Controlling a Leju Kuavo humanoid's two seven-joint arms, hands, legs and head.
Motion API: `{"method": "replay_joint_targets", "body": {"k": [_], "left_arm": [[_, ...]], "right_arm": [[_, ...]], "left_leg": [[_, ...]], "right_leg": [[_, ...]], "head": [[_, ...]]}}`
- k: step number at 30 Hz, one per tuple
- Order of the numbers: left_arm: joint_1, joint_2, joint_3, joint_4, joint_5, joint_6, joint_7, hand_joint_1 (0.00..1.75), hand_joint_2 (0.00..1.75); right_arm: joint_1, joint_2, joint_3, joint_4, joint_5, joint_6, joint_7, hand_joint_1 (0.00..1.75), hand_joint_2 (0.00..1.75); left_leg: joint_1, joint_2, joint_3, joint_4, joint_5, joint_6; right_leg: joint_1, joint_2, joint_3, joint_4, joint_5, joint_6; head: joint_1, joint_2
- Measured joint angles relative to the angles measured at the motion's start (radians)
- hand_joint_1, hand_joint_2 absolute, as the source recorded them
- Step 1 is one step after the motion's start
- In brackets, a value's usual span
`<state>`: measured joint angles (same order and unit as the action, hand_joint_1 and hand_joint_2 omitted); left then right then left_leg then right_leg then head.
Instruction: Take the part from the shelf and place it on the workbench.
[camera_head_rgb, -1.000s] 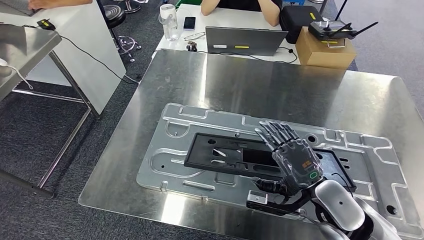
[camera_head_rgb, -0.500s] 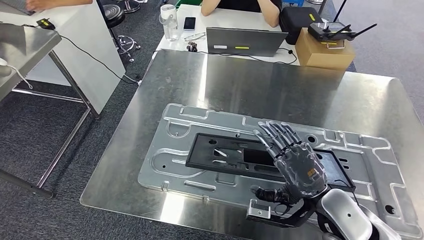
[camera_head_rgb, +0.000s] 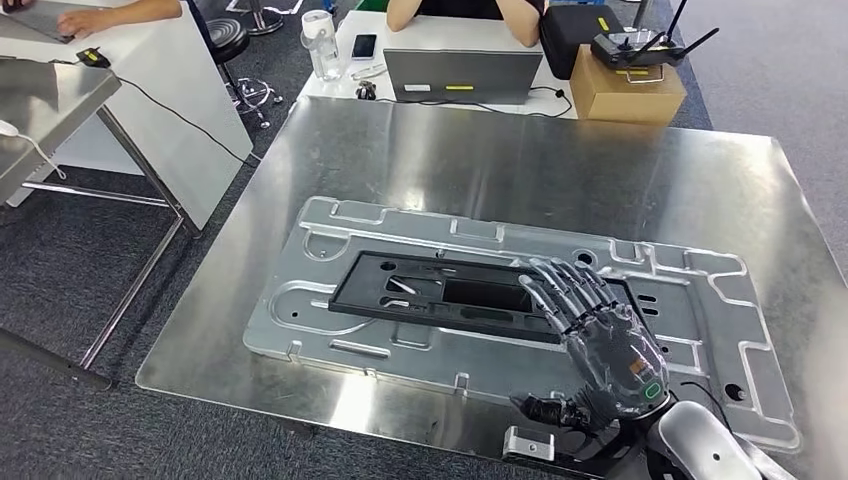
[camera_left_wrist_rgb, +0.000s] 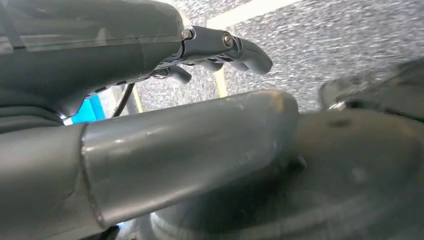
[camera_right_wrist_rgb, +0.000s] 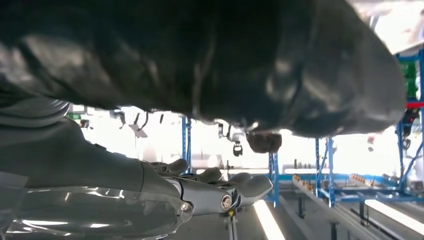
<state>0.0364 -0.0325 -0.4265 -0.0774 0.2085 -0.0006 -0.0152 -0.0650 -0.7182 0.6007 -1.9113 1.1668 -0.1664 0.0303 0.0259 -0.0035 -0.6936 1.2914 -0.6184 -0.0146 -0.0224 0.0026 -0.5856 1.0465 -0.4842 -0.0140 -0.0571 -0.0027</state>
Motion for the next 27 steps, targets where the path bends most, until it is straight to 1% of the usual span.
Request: {"method": "replay_joint_targets", "body": {"k": [1, 2, 3, 4, 5, 6, 7, 8, 9, 10, 11, 12, 13, 14, 15, 16, 17, 18, 19, 20, 21, 22, 23, 24, 25, 26, 27], "left_arm": [[0.000, 0.000, -0.001, 0.000, -0.001, 0.000, 0.000, 0.00, 0.00], [-0.001, 0.000, -0.002, 0.000, -0.003, 0.000, 0.001, 0.00, 0.00], [-0.001, 0.000, -0.004, 0.000, -0.005, 0.000, 0.002, 0.00, 0.00], [-0.001, 0.002, -0.007, 0.000, -0.007, 0.000, 0.002, 0.00, 0.00], [-0.001, 0.004, -0.011, 0.000, -0.009, -0.001, 0.003, 0.00, 0.00], [-0.001, 0.006, -0.015, 0.000, -0.011, -0.001, 0.005, 0.00, 0.00], [-0.001, 0.008, -0.019, 0.000, -0.012, -0.001, 0.006, 0.00, 0.00], [-0.001, 0.008, -0.022, 0.000, -0.013, -0.002, 0.007, 0.00, 0.00], [-0.001, 0.008, -0.024, 0.000, -0.014, -0.002, 0.009, 0.00, 0.00], [-0.001, 0.008, -0.025, 0.000, -0.014, -0.002, 0.010, 0.00, 0.00], [-0.002, 0.009, -0.025, 0.000, -0.014, -0.002, 0.010, 0.00, 0.00], [-0.002, 0.010, -0.026, 0.000, -0.014, -0.002, 0.011, 0.00, 0.00], [-0.003, 0.011, -0.027, 0.000, -0.015, -0.002, 0.011, 0.00, 0.00], [-0.002, 0.011, -0.028, 0.000, -0.016, -0.002, 0.012, 0.00, 0.00], [-0.002, 0.012, -0.029, 0.000, -0.016, -0.003, 0.012, 0.00, 0.00], [-0.002, 0.012, -0.031, 0.000, -0.017, -0.004, 0.013, 0.00, 0.00], [-0.002, 0.012, -0.034, 0.000, -0.018, -0.004, 0.015, 0.00, 0.00], [-0.003, 0.012, -0.038, 0.000, -0.020, -0.005, 0.016, 0.00, 0.00], [-0.003, 0.012, -0.041, 0.000, -0.022, -0.006, 0.017, 0.00, 0.00], [-0.003, 0.012, -0.045, 0.000, -0.024, -0.006, 0.018, 0.00, 0.00], [-0.003, 0.013, -0.047, 0.000, -0.026, -0.007, 0.018, 0.00, 0.00], [-0.003, 0.014, -0.048, 0.000, -0.027, -0.007, 0.019, 0.00, 0.00], [-0.003, 0.014, -0.049, 0.000, -0.028, -0.008, 0.019, 0.00, 0.00], [-0.002, 0.015, -0.050, 0.000, -0.030, -0.008, 0.019, 0.00, 0.00], [-0.001, 0.016, -0.051, 0.000, -0.031, -0.008, 0.019, 0.00, 0.00], [-0.001, 0.017, -0.053, 0.000, -0.032, -0.008, 0.019, 0.00, 0.00], [-0.001, 0.018, -0.055, 0.000, -0.034, -0.009, 0.018, 0.00, 0.00]], "right_arm": [[0.009, -0.002, -0.003, -0.003, 0.000, -0.002, 0.002, 0.00, 0.00], [0.021, -0.005, -0.008, -0.007, 0.000, -0.005, 0.004, 0.00, 0.00], [0.036, -0.011, -0.016, -0.014, 0.000, -0.010, 0.006, 0.00, 0.00], [0.054, -0.018, -0.026, -0.024, 0.000, -0.018, 0.008, 0.00, 0.00], [0.076, -0.026, -0.039, -0.034, 0.002, -0.028, 0.011, 0.00, 0.00], [0.099, -0.034, -0.053, -0.045, 0.005, -0.038, 0.013, 0.00, 0.00], [0.122, -0.043, -0.066, -0.055, 0.009, -0.048, 0.016, 0.00, 0.00], [0.143, -0.051, -0.078, -0.065, 0.013, -0.057, 0.019, 0.00, 0.00], [0.163, -0.059, -0.088, -0.073, 0.017, -0.064, 0.022, 0.00, 0.00], [0.179, -0.066, -0.096, -0.081, 0.020, -0.069, 0.024, 0.00, 0.00], [0.193, -0.072, -0.103, -0.086, 0.022, -0.073, 0.025, 0.00, 0.00], [0.205, -0.077, -0.109, -0.090, 0.024, -0.075, 0.026, 0.00, 0.00], [0.215, -0.079, -0.113, -0.092, 0.026, -0.075, 0.026, 0.00, 0.00], [0.224, -0.081, -0.117, -0.094, 0.030, -0.076, 0.026, 0.00, 0.00], [0.233, -0.082, -0.121, -0.095, 0.034, -0.077, 0.026, 0.00, 0.00], [0.242, -0.082, -0.125, -0.096, 0.038, -0.078, 0.026, 0.00, 0.00], [0.250, -0.082, -0.128, -0.097, 0.041, -0.080, 0.025, 0.00, 0.00], [0.257, -0.083, -0.130, -0.097, 0.044, -0.081, 0.025, 0.00, 0.00], [0.263, -0.084, -0.133, -0.097, 0.047, -0.083, 0.025, 0.00, 0.00], [0.268, -0.084, -0.135, -0.098, 0.050, -0.085, 0.025, 0.00, 0.00], [0.274, -0.085, -0.138, -0.098, 0.053, -0.086, 0.026, 0.00, 0.00], [0.279, -0.085, -0.141, -0.099, 0.055, -0.088, 0.026, 0.00, 0.00], [0.284, -0.086, -0.142, -0.099, 0.056, -0.089, 0.026, 0.00, 0.00], [0.288, -0.086, -0.143, -0.098, 0.054, -0.089, 0.026, 0.00, 0.00], [0.291, -0.085, -0.143, -0.098, 0.045, -0.087, 0.026, 0.00, 0.00], [0.292, -0.083, -0.143, -0.098, 0.020, -0.082, 0.022, 0.00, 0.00], [0.293, -0.079, -0.142, -0.097, -0.021, -0.075, 0.016, 0.00, 0.00]], "left_leg": [[-0.002, 0.000, 0.007, 0.020, -0.002, 0.005], [-0.006, 0.000, 0.033, 0.003, 0.012, 0.012], [-0.012, 0.000, 0.076, -0.049, 0.037, 0.023], [-0.019, -0.001, 0.128, -0.121, 0.055, 0.038], [-0.025, -0.001, 0.177, -0.193, 0.065, 0.050], [-0.030, -0.001, 0.210, -0.246, 0.069, 0.058], [-0.034, -0.001, 0.228, -0.278, 0.068, 0.062], [-0.037, 0.000, 0.230, -0.291, 0.072, 0.062], [-0.036, 0.000, 0.227, -0.299, 0.082, 0.062], [-0.034, 0.003, 0.223, -0.308, 0.094, 0.065], [-0.032, 0.006, 0.217, -0.316, 0.107, 0.069], [-0.029, 0.010, 0.208, -0.322, 0.120, 0.072], [-0.029, 0.014, 0.197, -0.323, 0.130, 0.075], [-0.029, 0.015, 0.184, -0.322, 0.140, 0.077], [-0.030, 0.017, 0.171, -0.319, 0.148, 0.076], [-0.029, 0.018, 0.157, -0.315, 0.157, 0.074], [-0.028, 0.018, 0.141, -0.308, 0.164, 0.071], [-0.026, 0.018, 0.125, -0.299, 0.170, 0.068], [-0.025, 0.018, 0.110, -0.288, 0.174, 0.064], [-0.025, 0.017, 0.097, -0.276, 0.177, 0.059], [-0.025, 0.016, 0.089, -0.268, 0.181, 0.053], [-0.026, 0.016, 0.083, -0.263, 0.186, 0.047], [-0.026, 0.015, 0.080, -0.261, 0.192, 0.040], [-0.026, 0.014, 0.078, -0.261, 0.199, 0.033], [-0.025, 0.013, 0.073, -0.257, 0.196, 0.026], [-0.024, 0.011, 0.066, -0.244, 0.175, 0.019], [-0.022, 0.010, 0.054, -0.215, 0.138, 0.013]], "right_leg": [[0.005, -0.001, -0.011, 0.001, 0.007, -0.002], [0.011, -0.002, -0.021, 0.003, 0.014, -0.003], [0.015, -0.002, -0.029, 0.004, 0.020, -0.003], [0.018, -0.003, -0.034, 0.005, 0.025, -0.003], [0.021, -0.004, -0.038, 0.005, 0.031, -0.001], [0.021, -0.006, -0.040, 0.004, 0.038, 0.002], [0.020, -0.007, -0.041, 0.002, 0.044, 0.008], [0.018, -0.009, -0.042, -0.001, 0.052, 0.014], [0.017, -0.009, -0.042, -0.004, 0.057, 0.021], [0.015, -0.008, -0.045, -0.003, 0.052, 0.026], [0.015, -0.006, -0.050, 0.010, 0.030, 0.031], [0.014, -0.005, -0.060, 0.041, -0.010, 0.035], [0.011, -0.004, -0.073, 0.088, -0.060, 0.039], [0.009, -0.004, -0.086, 0.147, -0.106, 0.043], [0.007, -0.004, -0.095, 0.201, -0.131, 0.047], [0.005, -0.004, -0.093, 0.235, -0.132, 0.051], [0.003, -0.004, -0.076, 0.239, -0.111, 0.055], [0.000, -0.004, -0.041, 0.206, -0.080, 0.058], [-0.004, -0.004, 0.007, 0.144, -0.059, 0.060], [-0.003, -0.004, 0.055, 0.073, -0.055, 0.061], [-0.002, -0.003, 0.090, 0.017, -0.059, 0.057], [0.001, -0.002, 0.109, -0.017, -0.070, 0.052], [0.006, -0.001, 0.112, -0.028, -0.073, 0.044], [0.005, -0.001, 0.106, -0.027, -0.066, 0.034], [0.004, -0.003, 0.098, -0.028, -0.058, 0.024], [0.002, -0.004, 0.089, -0.029, -0.048, 0.013], [0.000, -0.006, 0.077, -0.030, -0.037, 0.004]], "head": [[0.000, 0.000], [0.000, 0.000], [0.000, 0.000], [0.000, 0.000], [0.000, 0.000], [0.000, 0.000], [0.000, 0.000], [0.000, 0.000], [0.000, 0.000], [0.000, 0.000], [0.001, 0.000], [0.001, 0.000], [0.001, 0.000], [0.001, 0.000], [0.001, 0.000], [0.001, 0.000], [0.001, 0.000], [0.001, 0.000], [0.001, 0.000], [0.001, 0.000], [0.000, 0.000], [0.000, 0.000], [0.001, 0.000], [0.001, 0.000], [0.001, 0.000], [0.001, 0.000], [0.001, 0.000]]}}
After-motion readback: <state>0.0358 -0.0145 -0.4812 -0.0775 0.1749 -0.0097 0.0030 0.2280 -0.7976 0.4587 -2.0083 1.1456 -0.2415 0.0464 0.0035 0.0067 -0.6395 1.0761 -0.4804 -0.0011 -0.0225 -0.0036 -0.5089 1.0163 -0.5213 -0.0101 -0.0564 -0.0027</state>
